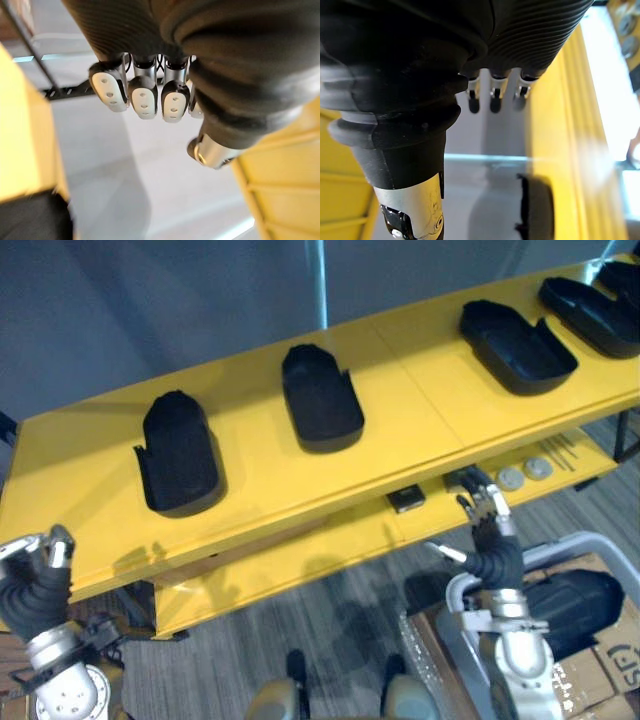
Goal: Walk over and take plastic housings, then place them on the shelf
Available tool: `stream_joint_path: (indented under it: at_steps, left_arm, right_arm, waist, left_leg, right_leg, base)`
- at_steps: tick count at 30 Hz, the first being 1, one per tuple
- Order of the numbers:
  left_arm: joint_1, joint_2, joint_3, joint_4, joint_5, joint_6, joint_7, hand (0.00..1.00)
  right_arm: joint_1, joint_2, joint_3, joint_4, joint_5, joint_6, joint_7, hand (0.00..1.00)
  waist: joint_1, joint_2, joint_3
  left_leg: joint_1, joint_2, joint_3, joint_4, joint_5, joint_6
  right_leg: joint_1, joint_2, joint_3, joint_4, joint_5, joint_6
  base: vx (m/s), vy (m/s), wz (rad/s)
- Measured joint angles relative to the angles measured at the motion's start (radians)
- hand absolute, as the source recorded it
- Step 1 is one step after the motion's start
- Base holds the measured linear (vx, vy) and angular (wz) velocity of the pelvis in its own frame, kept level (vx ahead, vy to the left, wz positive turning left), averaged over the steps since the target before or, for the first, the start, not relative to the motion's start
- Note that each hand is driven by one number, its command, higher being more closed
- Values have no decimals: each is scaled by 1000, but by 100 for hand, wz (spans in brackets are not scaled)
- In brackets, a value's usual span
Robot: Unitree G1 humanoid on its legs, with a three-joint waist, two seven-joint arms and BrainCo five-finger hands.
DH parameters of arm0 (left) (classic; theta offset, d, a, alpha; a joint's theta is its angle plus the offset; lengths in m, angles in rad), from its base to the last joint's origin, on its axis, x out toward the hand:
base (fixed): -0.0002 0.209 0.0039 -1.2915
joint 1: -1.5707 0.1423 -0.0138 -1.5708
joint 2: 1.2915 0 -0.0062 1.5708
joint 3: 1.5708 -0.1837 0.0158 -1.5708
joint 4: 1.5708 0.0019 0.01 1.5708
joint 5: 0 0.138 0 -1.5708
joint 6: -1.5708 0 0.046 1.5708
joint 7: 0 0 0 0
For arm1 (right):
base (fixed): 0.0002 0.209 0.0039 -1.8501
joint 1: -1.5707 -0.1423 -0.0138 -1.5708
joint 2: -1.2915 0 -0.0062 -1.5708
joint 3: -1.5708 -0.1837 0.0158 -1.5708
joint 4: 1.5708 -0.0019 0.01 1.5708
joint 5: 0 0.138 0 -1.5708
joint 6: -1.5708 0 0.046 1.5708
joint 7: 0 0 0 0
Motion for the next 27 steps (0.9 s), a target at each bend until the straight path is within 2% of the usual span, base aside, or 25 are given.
stream_joint_path:
  at_steps: [2, 7, 10, 13, 18, 27]
  left_arm:
    - [-26, 54, -43, 65, 0, 56, -82, 100]
    - [-108, 159, -114, 197, -10, 153, -176, 100]
    - [-135, 205, -133, 261, -44, 216, -208, 100]
    - [-172, 224, -153, 307, -86, 254, -223, 100]
    - [-219, 225, -160, 385, -105, 256, -204, 100]
    - [-279, 226, -189, 450, -119, 238, -144, 100]
  right_arm:
    - [-34, -18, 0, 34, 0, 0, -3, 0]
    - [-98, -73, -1, 63, 1, 0, -2, 0]
    - [-98, -93, -6, 64, 2, 1, 1, 0]
    - [-105, -110, -23, 64, 4, 1, 6, 0]
    - [-111, -116, -20, 66, 10, 1, 23, 0]
    - [-114, -120, -5, 70, 9, 1, 23, 0]
  waist:
    - [-1, 0, 1]
    - [-15, 1, 43]
    - [-24, 8, 51]
    - [-24, 16, 60]
    - [-46, 20, 63]
    - [-48, 31, 73]
  left_leg:
    - [0, -1, 1, 0, 0, 1]
    - [-1, -4, 8, 0, 0, 2]
    - [0, -4, 17, -1, -3, 5]
    - [0, -4, 28, -1, -4, 7]
    - [1, -3, 30, -1, -4, 8]
    - [3, -1, 42, -1, -5, 8]
  right_leg:
    - [-1, -1, 0, 0, 4, 0]
    - [-12, -3, 7, 4, 4, 0]
    - [-19, -4, 14, 4, 4, 0]
    - [-31, -3, 30, 9, 4, 0]
    - [-34, -3, 34, 15, 2, -1]
    - [-57, -3, 48, 41, -11, -4]
  base:
    - [36, 1, -1]
    - [-9, 5, -3]
    - [15, 3, -9]
    - [14, 4, -13]
    - [-1, 0, -3]
    - [-23, -2, -5]
